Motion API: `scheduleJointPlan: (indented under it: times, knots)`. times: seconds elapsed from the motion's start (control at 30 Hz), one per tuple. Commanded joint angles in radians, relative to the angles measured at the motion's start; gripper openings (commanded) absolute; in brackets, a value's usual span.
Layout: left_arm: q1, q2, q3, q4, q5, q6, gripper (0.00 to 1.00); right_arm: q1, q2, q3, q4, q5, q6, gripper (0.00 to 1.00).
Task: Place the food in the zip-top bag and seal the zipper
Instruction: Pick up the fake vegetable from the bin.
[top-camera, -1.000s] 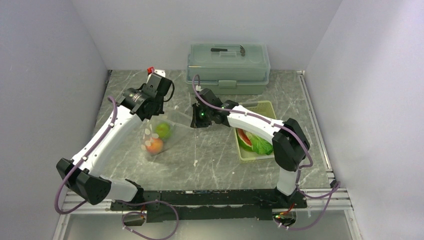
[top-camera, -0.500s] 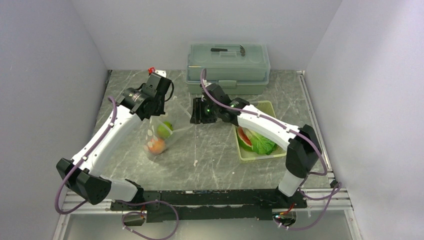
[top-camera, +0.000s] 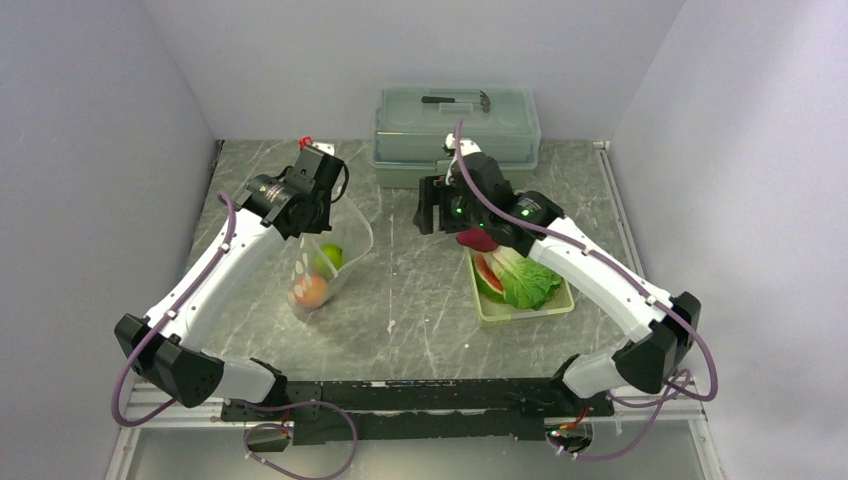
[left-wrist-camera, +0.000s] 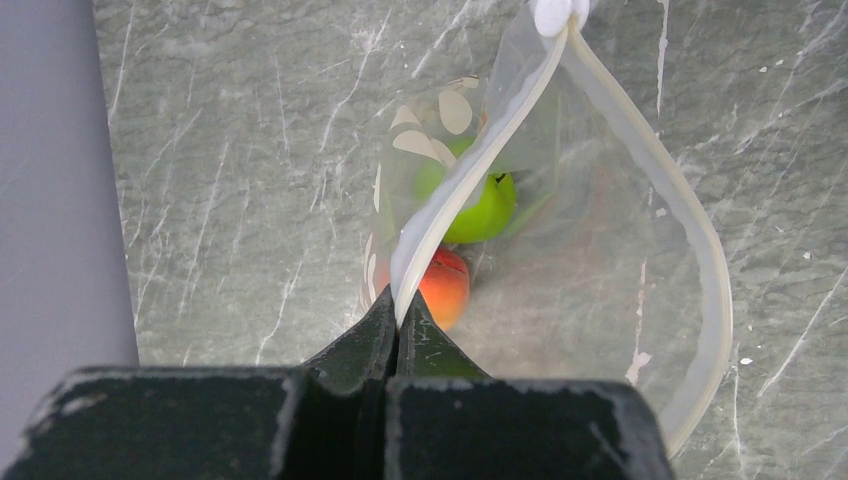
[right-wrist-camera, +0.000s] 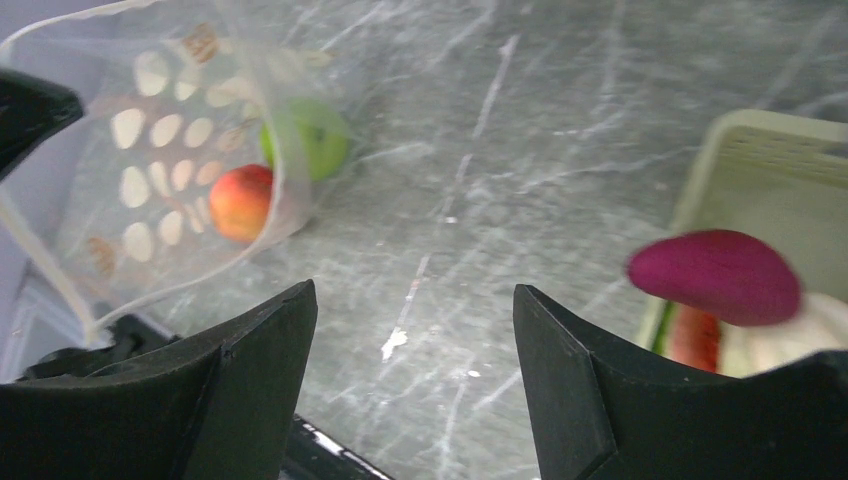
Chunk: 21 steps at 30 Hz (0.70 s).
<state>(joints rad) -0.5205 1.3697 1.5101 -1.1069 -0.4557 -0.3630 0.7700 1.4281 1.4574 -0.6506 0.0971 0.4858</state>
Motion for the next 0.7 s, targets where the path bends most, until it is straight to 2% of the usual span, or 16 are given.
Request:
scheduleJointPlan:
  times: [0.0,0.23,0.47,0.67]
  knots:
    - [0.004,-0.011,0.047,-0.01,0.011,-0.003,0.0,-0.034,-0.071,-0.016,-0.097,0.126,-0.102,0.79]
    - [0.004,-0.032,0.06,-0.017,0.003,0.012,0.0,-0.077,-0.156,-0.097,-0.204,0.246,-0.185,0.91]
    - [0.004,-0.038,0.07,-0.012,0.003,0.037,0.0,-0.155,-0.198,-0.159,-0.249,0.242,-0.227,0.99]
    - [0.004,-0.042,0.075,-0.002,0.014,0.061,0.0,-0.253,-0.158,-0.212,-0.295,0.167,-0.284,1.0]
